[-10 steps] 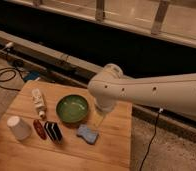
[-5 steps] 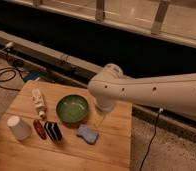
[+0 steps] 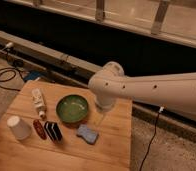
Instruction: Place the ceramic cup over the eraser
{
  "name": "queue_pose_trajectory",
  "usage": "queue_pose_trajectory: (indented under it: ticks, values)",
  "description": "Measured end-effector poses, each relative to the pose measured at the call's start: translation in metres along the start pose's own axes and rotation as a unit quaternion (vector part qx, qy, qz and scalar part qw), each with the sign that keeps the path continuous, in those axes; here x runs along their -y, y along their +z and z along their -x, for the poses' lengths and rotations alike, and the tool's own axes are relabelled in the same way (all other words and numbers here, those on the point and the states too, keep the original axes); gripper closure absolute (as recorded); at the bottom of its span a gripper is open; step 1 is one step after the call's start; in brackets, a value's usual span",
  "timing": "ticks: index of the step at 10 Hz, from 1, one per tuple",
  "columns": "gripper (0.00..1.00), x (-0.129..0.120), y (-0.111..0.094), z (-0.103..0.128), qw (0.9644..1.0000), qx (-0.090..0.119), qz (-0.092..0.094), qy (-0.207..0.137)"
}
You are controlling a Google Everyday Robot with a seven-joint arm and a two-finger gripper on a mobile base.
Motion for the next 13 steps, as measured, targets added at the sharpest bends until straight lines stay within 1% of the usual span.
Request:
queue_pose_trajectory:
  ticks: [1, 2, 4, 5, 6, 7, 8, 9, 10, 11, 12, 13]
  values:
    - [0.20, 0.004, 0.000, 0.012, 0.9998, 0.004, 0.006, -0.018]
    - [0.20, 0.010, 0.001, 0.036, 0.9988, 0.010, 0.017, -0.045]
    - [0.20, 0.013, 0.002, 0.083, 0.9953, 0.015, 0.028, -0.091]
    - [0.20, 0.012, 0.003, 0.101, 0.9934, 0.015, 0.031, -0.109]
    - [0.20, 0.006, 0.003, 0.129, 0.9891, 0.015, 0.033, -0.143]
    - [0.20, -0.004, 0.004, 0.149, 0.9840, 0.015, 0.034, -0.174]
    - [0.20, -0.014, 0.003, 0.161, 0.9798, 0.015, 0.035, -0.196]
    - [0.20, -0.030, 0.003, 0.169, 0.9746, 0.016, 0.037, -0.220]
    - [0.20, -0.054, 0.001, 0.173, 0.9673, 0.019, 0.041, -0.249]
    - [0.20, -0.067, 0.000, 0.176, 0.9631, 0.023, 0.044, -0.265]
    - [0.20, -0.087, -0.002, 0.180, 0.9573, 0.028, 0.042, -0.285]
    - [0.20, -0.097, -0.002, 0.183, 0.9547, 0.031, 0.041, -0.293]
